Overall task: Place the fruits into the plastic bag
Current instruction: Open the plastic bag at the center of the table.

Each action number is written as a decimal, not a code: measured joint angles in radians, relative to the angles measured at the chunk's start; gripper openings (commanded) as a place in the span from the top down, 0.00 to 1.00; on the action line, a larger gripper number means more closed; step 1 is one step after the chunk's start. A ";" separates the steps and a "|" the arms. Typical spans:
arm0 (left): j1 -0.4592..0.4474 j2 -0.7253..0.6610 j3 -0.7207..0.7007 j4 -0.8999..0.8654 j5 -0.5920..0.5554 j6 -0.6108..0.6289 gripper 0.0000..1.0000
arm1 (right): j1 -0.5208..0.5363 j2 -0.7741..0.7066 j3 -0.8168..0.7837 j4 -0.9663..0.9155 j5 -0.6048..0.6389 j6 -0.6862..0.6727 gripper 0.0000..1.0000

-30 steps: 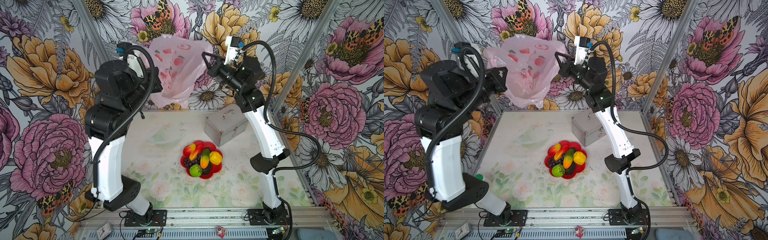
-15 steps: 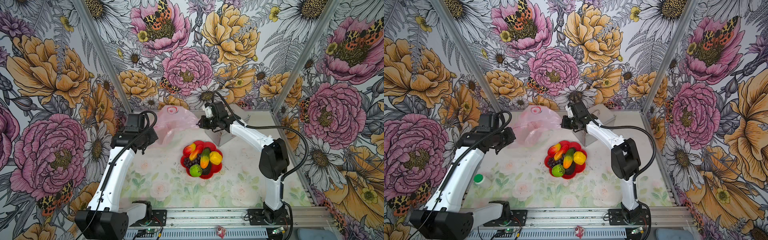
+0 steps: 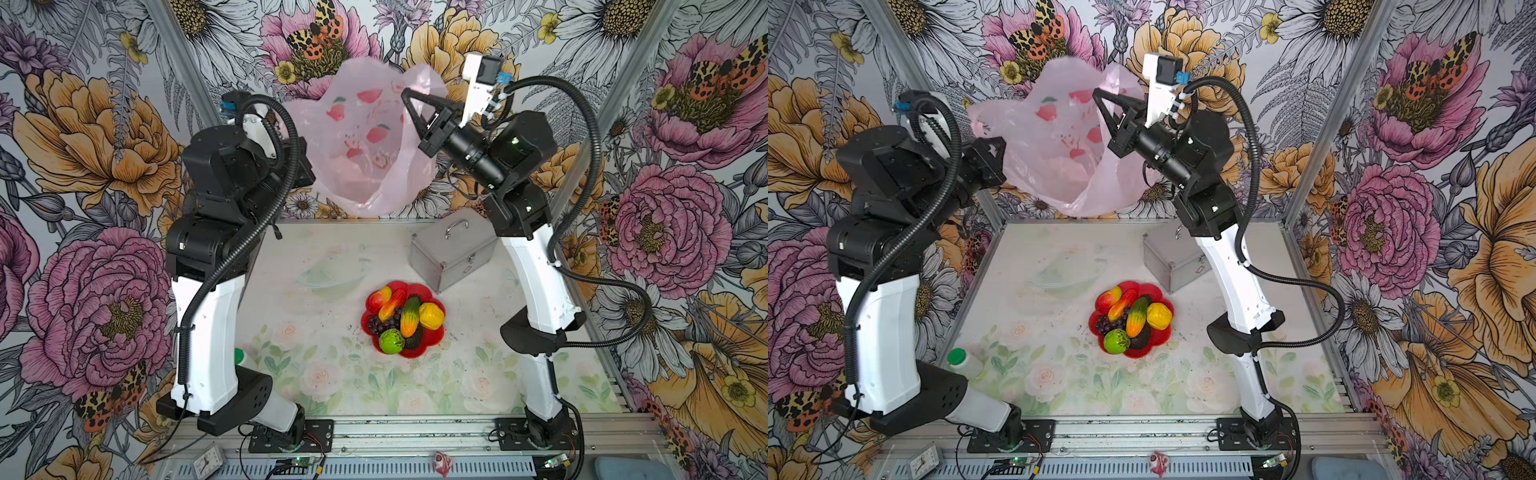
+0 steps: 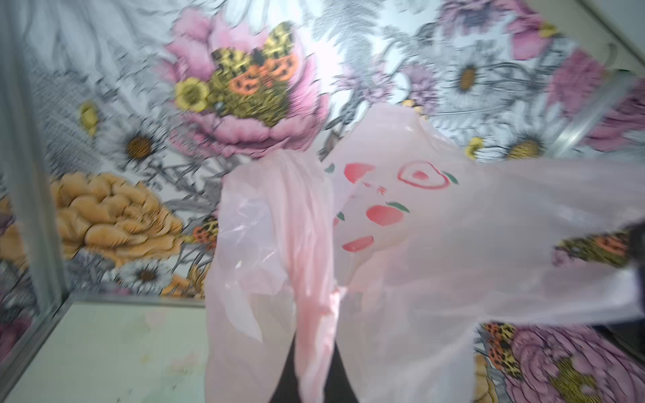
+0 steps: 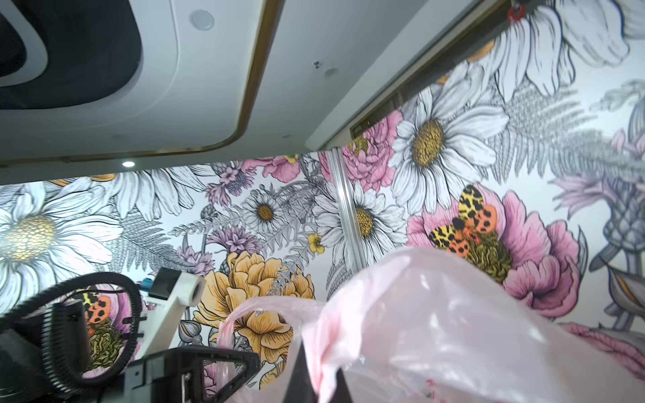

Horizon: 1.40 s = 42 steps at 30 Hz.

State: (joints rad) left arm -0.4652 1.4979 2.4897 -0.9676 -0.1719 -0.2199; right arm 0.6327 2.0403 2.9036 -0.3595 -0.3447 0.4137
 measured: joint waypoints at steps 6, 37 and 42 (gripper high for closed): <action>-0.025 -0.340 -0.609 0.108 -0.140 0.014 1.00 | 0.001 -0.362 -0.827 0.102 0.064 -0.034 1.00; -0.200 -0.024 0.058 -0.014 -0.208 0.148 1.00 | -0.013 -0.005 -0.073 -0.121 0.050 -0.045 1.00; -0.220 -0.158 -0.068 0.068 -0.325 0.225 0.99 | -0.001 -0.101 -0.160 -0.071 0.066 -0.095 1.00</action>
State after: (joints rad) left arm -0.6853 1.3399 2.4222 -0.8993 -0.4973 0.0051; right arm 0.6319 1.9392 2.7434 -0.4309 -0.2787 0.3191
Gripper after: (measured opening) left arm 0.050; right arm 0.046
